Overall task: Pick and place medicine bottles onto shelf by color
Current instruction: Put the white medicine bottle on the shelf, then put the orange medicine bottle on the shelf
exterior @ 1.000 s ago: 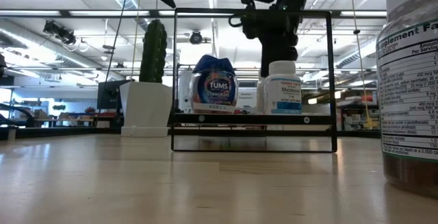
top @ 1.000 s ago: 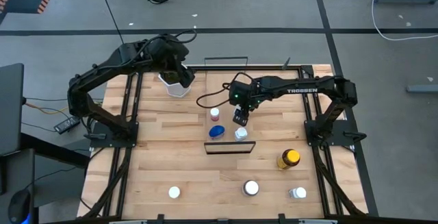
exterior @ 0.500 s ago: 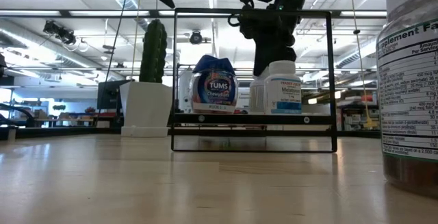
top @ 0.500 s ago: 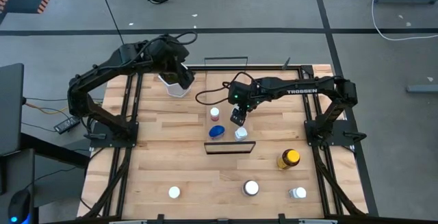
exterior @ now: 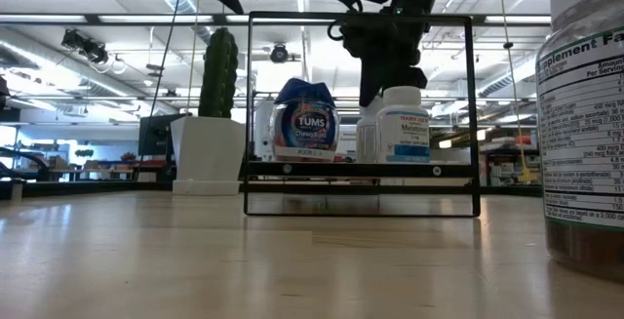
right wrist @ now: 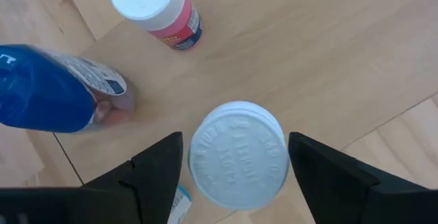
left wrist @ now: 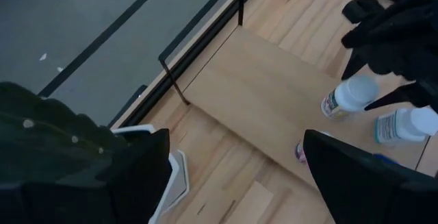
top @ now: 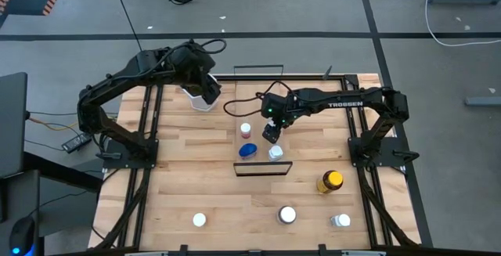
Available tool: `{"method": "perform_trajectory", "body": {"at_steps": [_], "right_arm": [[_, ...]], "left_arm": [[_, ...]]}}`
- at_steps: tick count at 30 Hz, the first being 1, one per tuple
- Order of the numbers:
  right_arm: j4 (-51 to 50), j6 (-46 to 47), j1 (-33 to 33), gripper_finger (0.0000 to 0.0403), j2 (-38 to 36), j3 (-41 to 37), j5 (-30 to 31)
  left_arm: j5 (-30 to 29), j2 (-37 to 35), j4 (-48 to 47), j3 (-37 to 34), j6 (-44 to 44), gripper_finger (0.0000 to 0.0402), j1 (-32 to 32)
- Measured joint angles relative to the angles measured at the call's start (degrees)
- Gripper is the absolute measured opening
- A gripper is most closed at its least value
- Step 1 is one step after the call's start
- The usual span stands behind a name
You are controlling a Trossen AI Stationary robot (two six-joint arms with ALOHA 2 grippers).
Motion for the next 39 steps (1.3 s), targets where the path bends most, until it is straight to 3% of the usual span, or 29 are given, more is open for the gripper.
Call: {"method": "perform_trajectory", "body": {"at_steps": [5,12,22,32,36,39], "right_arm": [[-3.0,2.5,0.0,0.0289,0.0,1.8,-0.7],[-8.1,6.9,0.0,0.0296,0.0,7.3,-0.9],[-23.4,7.3,1.4,0.0296,-0.1,22.7,-1.1],[-29.6,11.1,10.2,0.0296,-0.3,31.8,-2.5],[-31.1,13.7,16.5,0.0296,-1.4,31.8,-4.3],[-32.9,16.3,22.9,0.0296,-2.2,31.9,-2.0]], "left_arm": [[2.4,0.0,-3.1,0.0,0.3,0.0341,0.0],[11.5,0.0,-9.1,0.0,0.9,0.0341,-1.2],[15.1,0.0,-19.8,0.0,4.0,0.0341,-9.0],[14.2,0.1,-21.9,-0.4,-16.3,0.0341,-22.8],[13.8,0.1,-19.5,-4.5,-26.7,0.0341,-28.7],[14.4,0.1,-17.1,-9.8,-35.1,0.0341,-34.1]]}}
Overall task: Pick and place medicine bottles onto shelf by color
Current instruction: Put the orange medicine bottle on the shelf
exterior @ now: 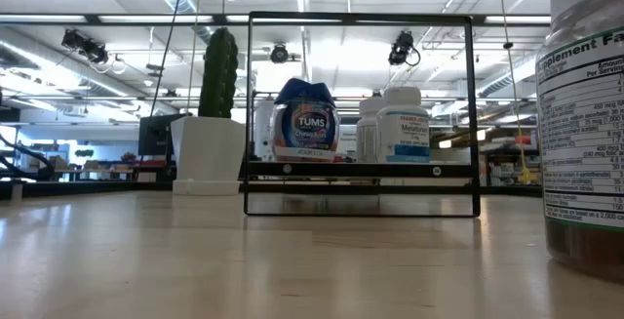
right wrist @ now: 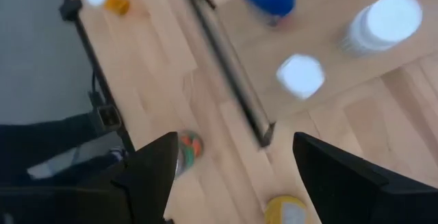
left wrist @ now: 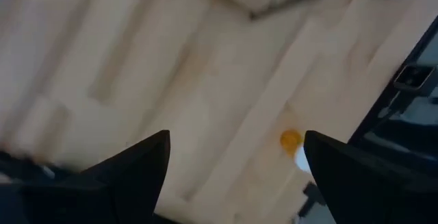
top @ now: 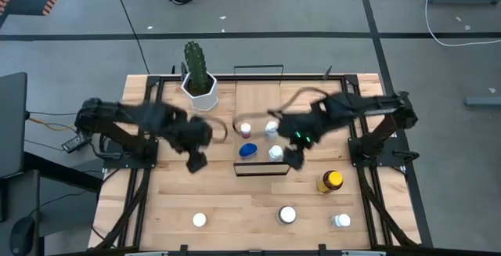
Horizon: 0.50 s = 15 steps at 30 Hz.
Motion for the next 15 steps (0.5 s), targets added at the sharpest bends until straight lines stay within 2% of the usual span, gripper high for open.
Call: {"method": "perform_trajectory", "body": {"at_steps": [7,12,15], "right_arm": [[-0.4,5.3,12.4,0.0296,-0.5,0.0,12.8],[-0.3,9.6,16.2,0.0296,-0.5,0.0,15.5],[-0.3,11.3,17.7,0.0296,-0.5,0.0,17.0]], "left_arm": [[0.5,0.1,14.7,-14.4,-25.4,0.0341,-11.0],[0.1,0.4,23.0,-20.0,-41.0,0.0341,-17.6],[-0.4,2.0,23.5,-22.7,-47.2,0.0341,-21.2]]}}
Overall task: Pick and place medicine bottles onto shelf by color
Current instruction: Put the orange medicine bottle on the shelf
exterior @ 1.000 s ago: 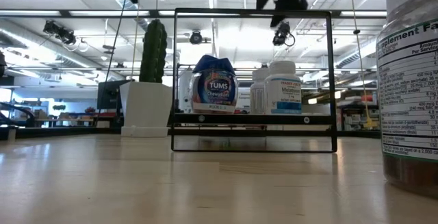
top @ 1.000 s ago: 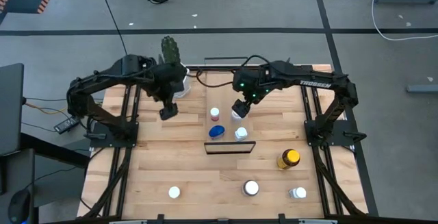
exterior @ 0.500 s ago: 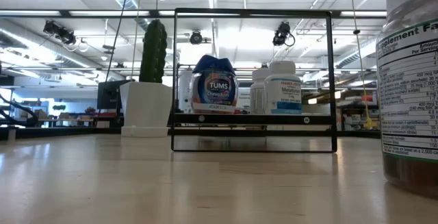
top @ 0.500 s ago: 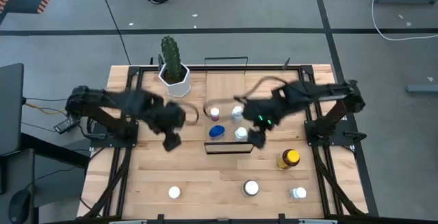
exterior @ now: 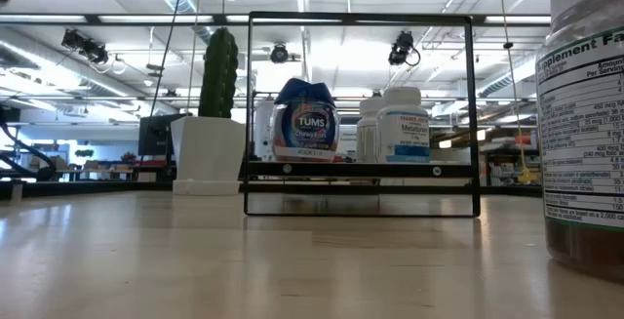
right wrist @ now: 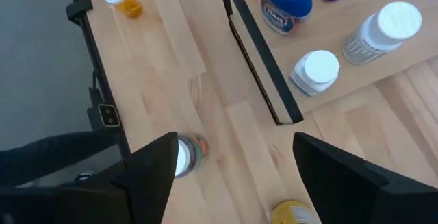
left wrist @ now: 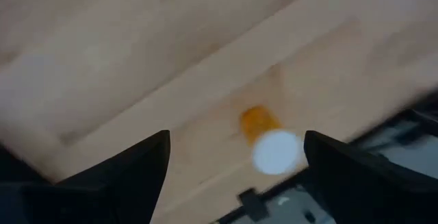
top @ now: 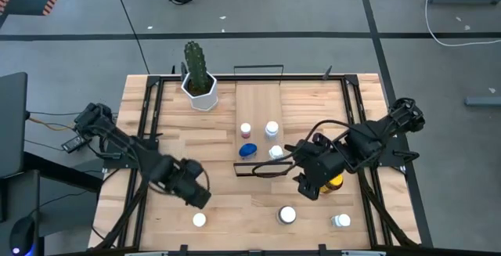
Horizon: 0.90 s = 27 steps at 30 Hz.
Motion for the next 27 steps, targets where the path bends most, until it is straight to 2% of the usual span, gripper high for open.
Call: {"method": "perform_trajectory", "body": {"at_steps": [5,12,19,27], "right_arm": [[0.1,1.2,1.2,0.0296,0.0,0.0,2.1],[0.1,2.1,1.2,0.0296,0.0,0.0,2.3],[0.2,3.1,1.2,0.0296,0.0,0.0,2.2],[0.2,3.1,1.8,0.0296,0.0,0.0,2.1]], "left_arm": [[1.3,3.3,4.0,-1.5,-6.9,0.0341,-4.1],[0.9,7.4,14.2,-1.4,-12.0,0.0341,-4.6],[2.3,12.2,16.7,-1.4,-12.2,0.0341,-4.8],[2.6,13.8,17.7,-1.4,-12.2,0.0341,-4.8]]}}
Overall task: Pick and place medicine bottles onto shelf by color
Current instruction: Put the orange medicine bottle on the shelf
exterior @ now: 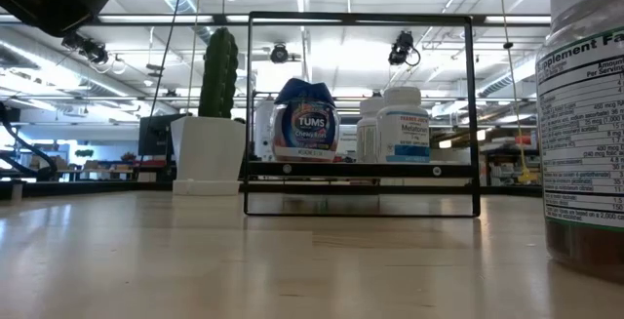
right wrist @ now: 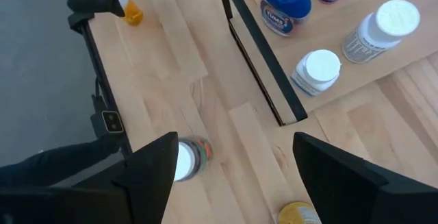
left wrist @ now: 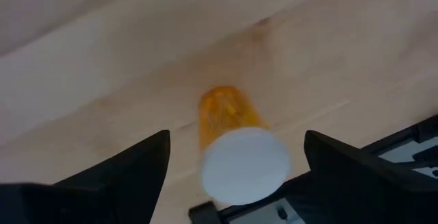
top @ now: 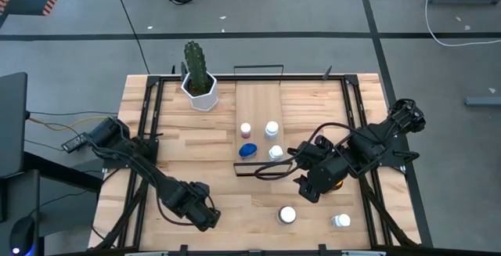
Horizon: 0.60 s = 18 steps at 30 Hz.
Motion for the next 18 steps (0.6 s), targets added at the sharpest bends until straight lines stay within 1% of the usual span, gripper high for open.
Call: {"method": "perform_trajectory", "body": {"at_steps": [5,10,18], "right_arm": [[-0.2,-0.2,0.0,0.0296,0.0,0.0,0.1],[-0.3,-0.4,0.0,0.0296,0.0,0.0,0.2],[-0.5,-1.1,0.0,0.0296,0.0,0.0,0.4]], "left_arm": [[0.9,0.6,3.3,0.0,-0.1,0.0341,-0.3],[3.1,1.3,2.2,0.0,-0.1,0.0341,-1.1],[3.5,1.6,1.2,0.0,0.0,0.0341,-1.3]]}}
